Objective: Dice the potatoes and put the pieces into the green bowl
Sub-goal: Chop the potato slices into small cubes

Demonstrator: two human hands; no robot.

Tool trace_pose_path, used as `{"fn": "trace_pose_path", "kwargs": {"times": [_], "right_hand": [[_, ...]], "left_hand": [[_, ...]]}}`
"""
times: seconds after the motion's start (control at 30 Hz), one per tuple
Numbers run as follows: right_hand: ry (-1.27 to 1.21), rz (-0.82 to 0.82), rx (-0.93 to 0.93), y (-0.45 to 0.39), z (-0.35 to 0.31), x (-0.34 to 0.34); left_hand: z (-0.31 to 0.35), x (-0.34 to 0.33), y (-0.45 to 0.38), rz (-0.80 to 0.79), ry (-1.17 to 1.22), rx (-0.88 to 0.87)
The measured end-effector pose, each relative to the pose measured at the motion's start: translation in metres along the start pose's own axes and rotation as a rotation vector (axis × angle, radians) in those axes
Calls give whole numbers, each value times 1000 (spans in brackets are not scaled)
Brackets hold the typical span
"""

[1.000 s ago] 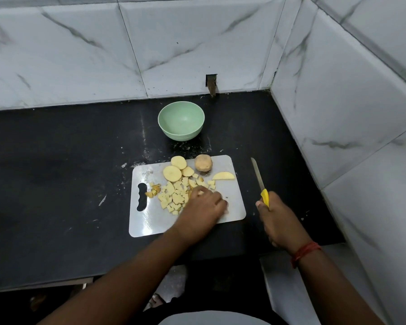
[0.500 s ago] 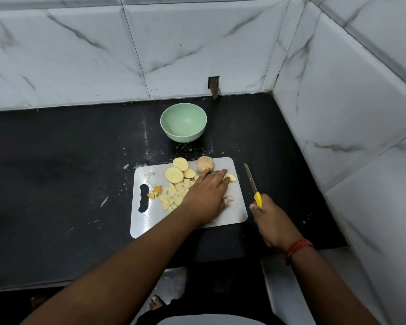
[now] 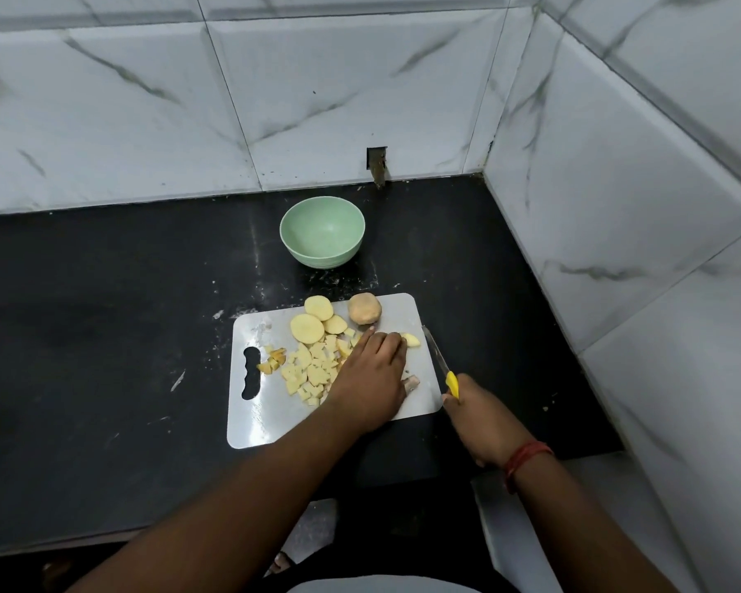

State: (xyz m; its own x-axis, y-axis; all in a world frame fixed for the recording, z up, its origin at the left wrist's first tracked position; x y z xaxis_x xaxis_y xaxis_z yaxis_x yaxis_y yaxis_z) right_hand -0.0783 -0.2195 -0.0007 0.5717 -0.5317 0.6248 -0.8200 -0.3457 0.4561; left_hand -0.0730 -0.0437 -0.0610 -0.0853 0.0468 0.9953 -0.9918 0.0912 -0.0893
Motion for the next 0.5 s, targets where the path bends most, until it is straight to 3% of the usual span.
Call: {"fn": "trace_pose_path", "kwargs": {"times": [0.5], "right_hand": [[186,-29,-30,-13,-12,-7]], "left_hand": [[-4,0,-12,-33,106,55]]}}
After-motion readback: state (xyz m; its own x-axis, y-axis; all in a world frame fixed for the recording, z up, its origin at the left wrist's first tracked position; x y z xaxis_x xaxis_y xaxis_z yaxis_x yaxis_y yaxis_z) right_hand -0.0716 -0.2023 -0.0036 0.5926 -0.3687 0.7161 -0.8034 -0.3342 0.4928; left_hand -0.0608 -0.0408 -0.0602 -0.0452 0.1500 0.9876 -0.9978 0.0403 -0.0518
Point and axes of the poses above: each hand's wrist, its own y-axis away from the middle knuckle, its own x-axis out of the back of the hand, z = x × y, the point moved 2 cm from there along -y, towards the middle knuckle, and after that the axes turned 11 degrees about x, right-handed, at the moved point
